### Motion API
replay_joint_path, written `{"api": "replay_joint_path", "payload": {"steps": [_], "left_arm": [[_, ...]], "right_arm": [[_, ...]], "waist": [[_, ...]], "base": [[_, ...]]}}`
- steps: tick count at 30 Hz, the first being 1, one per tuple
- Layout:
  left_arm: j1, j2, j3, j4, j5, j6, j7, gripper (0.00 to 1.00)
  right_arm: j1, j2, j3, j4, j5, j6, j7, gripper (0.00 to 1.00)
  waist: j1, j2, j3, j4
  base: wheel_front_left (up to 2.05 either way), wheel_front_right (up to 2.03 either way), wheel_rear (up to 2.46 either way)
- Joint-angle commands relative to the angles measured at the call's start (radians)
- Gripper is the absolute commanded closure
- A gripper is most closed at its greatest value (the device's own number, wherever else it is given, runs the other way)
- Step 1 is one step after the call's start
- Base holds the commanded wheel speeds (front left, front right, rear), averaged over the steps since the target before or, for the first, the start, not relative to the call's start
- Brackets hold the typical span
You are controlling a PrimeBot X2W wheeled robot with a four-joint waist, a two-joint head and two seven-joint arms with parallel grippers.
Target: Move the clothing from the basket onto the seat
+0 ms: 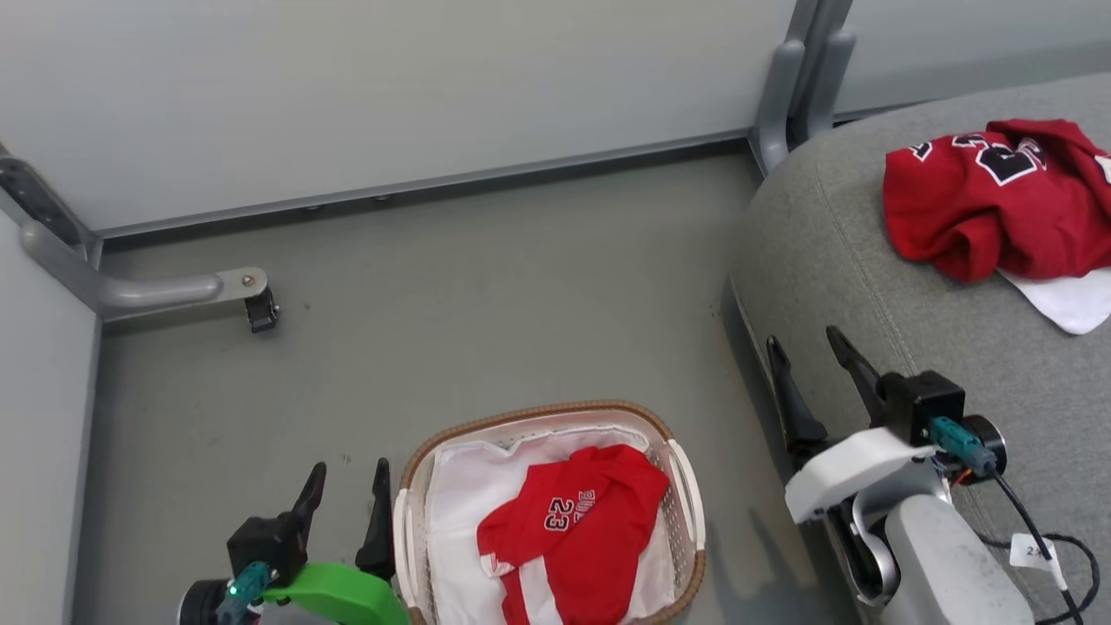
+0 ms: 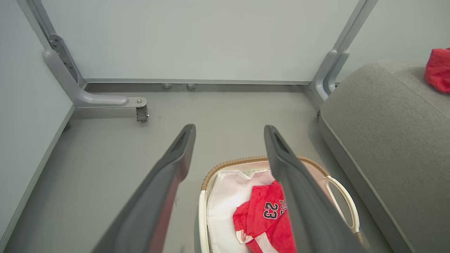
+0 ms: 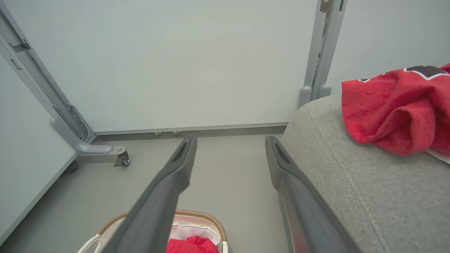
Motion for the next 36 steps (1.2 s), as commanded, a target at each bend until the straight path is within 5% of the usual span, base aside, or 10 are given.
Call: {"api": "replay_joint_path", "payload": {"steps": [1,21,36], "left_arm": [[-0.039,0.003,-0.02,0.016,-0.009,-0.006,0.001,0.0],[-0.376,0.005,-0.208,0.313,0.037,-0.026,0.001,0.0],[-0.565,0.03,-0.525,0.628,-0.047,-0.026,0.004,0.0]], "right_arm": [[-0.027,-0.004,0.004,-0.014,0.008,-0.001,-0.002,0.0],[-0.265,-0.003,0.013,-0.207,0.07,-0.001,-0.002,0.0],[-0.323,-0.003,0.018,-0.255,0.067,-0.001,-0.002,0.0]], "waist": [[0.0001,0.0,0.082,-0.046],[0.0001,0.0,0.436,-0.235],[0.0001,0.0,0.592,-0.281]], "base": [[0.0,0.0,0.0],[0.0,0.0,0.0],[0.0,0.0,0.0]]}}
